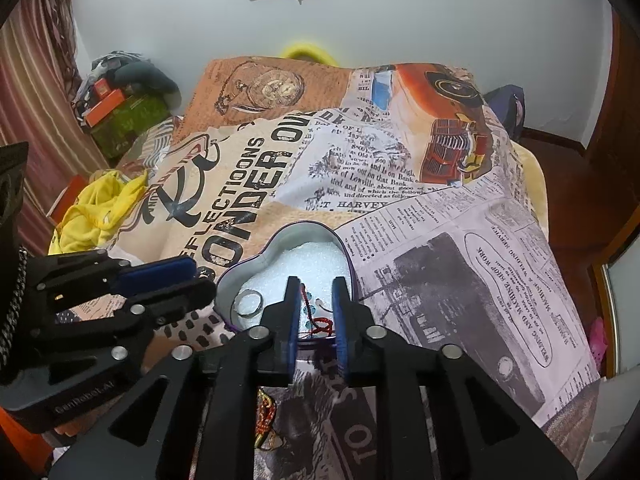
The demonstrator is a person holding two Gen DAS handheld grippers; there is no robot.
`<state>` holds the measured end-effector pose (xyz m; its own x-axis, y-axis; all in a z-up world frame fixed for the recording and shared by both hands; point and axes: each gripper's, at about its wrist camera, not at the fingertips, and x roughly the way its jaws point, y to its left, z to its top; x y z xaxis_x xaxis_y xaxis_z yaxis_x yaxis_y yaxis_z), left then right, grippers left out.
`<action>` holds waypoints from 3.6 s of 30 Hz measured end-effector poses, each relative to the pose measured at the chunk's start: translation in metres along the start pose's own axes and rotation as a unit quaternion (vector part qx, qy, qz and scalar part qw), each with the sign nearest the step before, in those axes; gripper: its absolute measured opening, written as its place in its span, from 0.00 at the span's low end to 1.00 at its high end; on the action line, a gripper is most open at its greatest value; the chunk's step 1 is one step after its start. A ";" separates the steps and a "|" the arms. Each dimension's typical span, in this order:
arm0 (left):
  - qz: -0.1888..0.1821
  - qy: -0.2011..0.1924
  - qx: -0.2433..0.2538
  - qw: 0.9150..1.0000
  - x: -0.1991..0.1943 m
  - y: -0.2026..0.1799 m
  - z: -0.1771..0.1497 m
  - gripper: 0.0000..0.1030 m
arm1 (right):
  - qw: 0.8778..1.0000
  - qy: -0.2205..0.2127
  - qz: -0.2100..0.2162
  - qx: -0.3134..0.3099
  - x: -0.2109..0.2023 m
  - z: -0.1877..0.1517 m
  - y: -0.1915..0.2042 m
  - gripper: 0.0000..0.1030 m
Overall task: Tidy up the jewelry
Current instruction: 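Open the left tool to drop the ring while the right tool drops the bracelet into the tin, then withdraw both tools from the tin back to the jewelry pile, then grasp a silver earring with the left tool while the right tool grasps a gold ring, then carry the earring with the left tool while the right tool carries the gold ring over the tin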
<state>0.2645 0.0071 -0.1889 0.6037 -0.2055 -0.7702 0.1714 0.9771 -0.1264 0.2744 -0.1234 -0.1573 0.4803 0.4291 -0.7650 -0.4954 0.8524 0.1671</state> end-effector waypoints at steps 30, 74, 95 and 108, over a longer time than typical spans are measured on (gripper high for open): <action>0.027 0.004 -0.012 1.000 -0.058 0.012 -0.049 0.38 | 0.999 -0.025 -0.032 -0.023 -0.062 -0.038 0.031 0.40; -0.005 0.061 0.022 0.998 0.010 -0.007 -0.080 0.09 | 0.997 0.036 -0.017 -0.071 -0.002 -0.090 0.033 0.40; -0.004 0.039 0.012 0.999 -0.021 -0.011 -0.081 0.08 | 0.997 0.034 -0.034 -0.056 -0.020 -0.096 0.029 0.18; 0.012 -0.012 0.032 0.999 -0.059 -0.024 -0.061 0.08 | 0.998 -0.012 -0.048 -0.039 -0.057 -0.079 0.026 0.18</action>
<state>0.1777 -0.0014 -0.1784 0.6259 -0.1839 -0.7579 0.2050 0.9764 -0.0677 0.1766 -0.1494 -0.1587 0.5458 0.3543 -0.7593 -0.5000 0.8649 0.0441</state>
